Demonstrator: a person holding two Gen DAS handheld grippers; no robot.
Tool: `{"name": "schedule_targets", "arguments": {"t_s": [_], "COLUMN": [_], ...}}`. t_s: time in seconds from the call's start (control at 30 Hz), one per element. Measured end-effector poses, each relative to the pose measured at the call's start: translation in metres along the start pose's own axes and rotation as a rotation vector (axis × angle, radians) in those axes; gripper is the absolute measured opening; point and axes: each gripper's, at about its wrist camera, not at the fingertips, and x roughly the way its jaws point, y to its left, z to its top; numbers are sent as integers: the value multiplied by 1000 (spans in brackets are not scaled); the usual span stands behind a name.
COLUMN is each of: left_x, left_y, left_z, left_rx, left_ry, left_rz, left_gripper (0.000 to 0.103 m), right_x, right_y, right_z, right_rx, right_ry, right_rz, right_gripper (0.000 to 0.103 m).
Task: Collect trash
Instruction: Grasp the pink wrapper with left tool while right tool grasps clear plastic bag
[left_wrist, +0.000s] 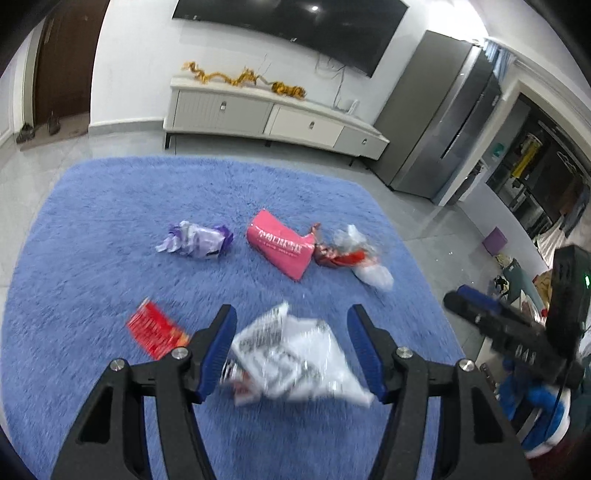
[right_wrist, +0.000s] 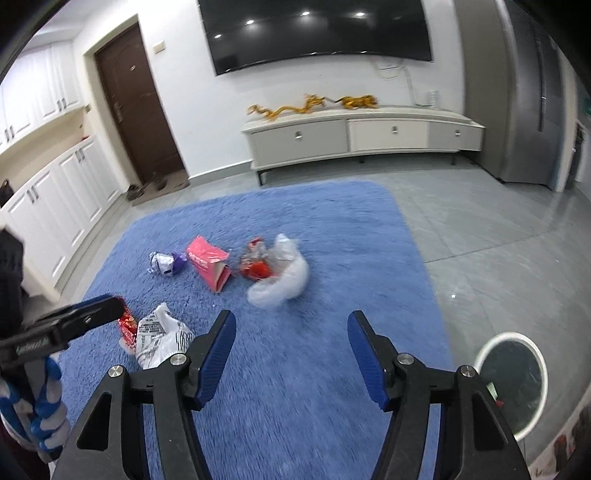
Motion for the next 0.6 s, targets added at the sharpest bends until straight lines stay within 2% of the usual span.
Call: {"name": "schedule_targets", "arguments": {"t_s": [0.23,0.33,0.47,0.6], "left_x": [55,78,104,123], "left_y": [-3,-5,-1,2], "left_z": [39,52,59,59], "left_rx": [-74,-92,-120,-143], "left_ry": [64,81,123,155], "left_rz": [23,73,119,122], "left_gripper": [60,60,60,60], "right_x": [49,66,87,93], "right_y": [2,0,-4,-13], "right_z": [18,21,16,15], "right_rx": [-52,-83,-119,-145], "right_ry": [42,68,113,120], "right_rz": [57,56,72,61], "right_gripper": [61,63,63,62]}}
